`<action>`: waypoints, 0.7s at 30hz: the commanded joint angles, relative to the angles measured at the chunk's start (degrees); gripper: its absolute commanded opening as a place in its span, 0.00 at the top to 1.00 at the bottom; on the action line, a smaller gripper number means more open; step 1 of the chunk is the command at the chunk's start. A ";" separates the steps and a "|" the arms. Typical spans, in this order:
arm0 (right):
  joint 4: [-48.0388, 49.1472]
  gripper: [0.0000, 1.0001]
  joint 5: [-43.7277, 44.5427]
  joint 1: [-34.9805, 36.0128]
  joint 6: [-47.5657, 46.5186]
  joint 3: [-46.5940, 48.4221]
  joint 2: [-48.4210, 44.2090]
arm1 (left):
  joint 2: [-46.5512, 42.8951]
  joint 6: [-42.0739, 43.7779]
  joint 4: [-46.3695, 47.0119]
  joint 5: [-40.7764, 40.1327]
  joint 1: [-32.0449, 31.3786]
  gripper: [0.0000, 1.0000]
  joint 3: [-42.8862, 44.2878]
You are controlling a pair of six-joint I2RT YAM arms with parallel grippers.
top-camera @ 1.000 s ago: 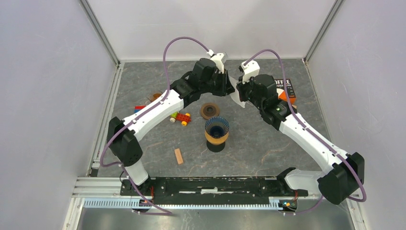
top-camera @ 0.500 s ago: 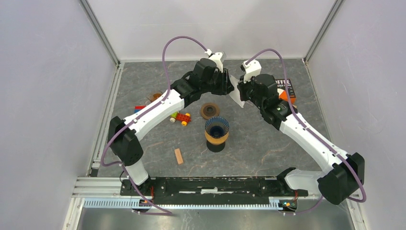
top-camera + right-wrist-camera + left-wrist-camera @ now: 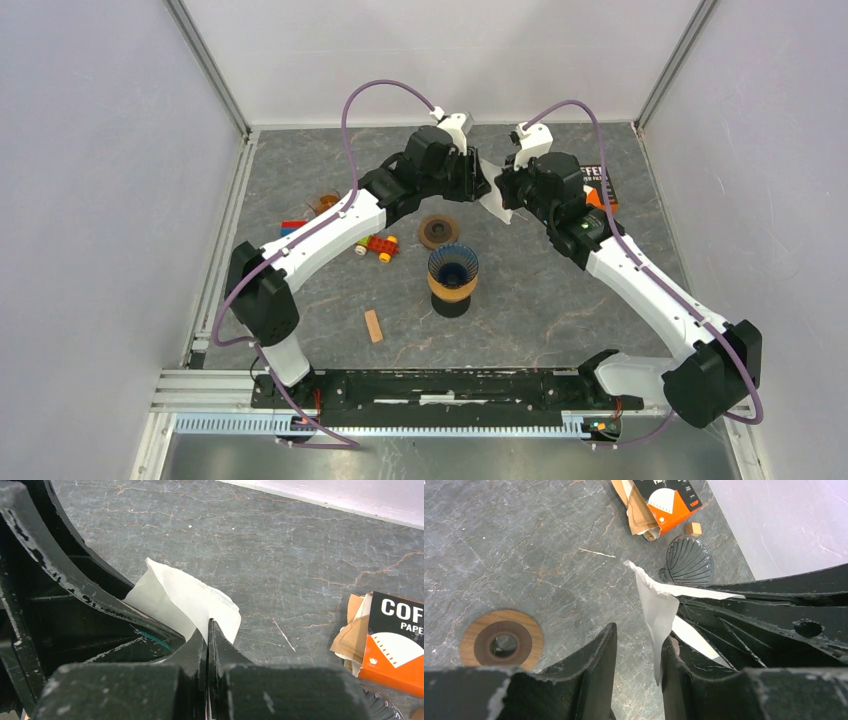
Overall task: Place the coffee filter in the dripper
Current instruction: Pick up the coffee filter from the coffee filter holder.
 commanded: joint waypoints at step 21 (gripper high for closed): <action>3.71 1.00 -2.59 -1.40 2.83 -2.19 -2.34 | -0.88 3.44 4.18 2.17 0.05 0.97 1.37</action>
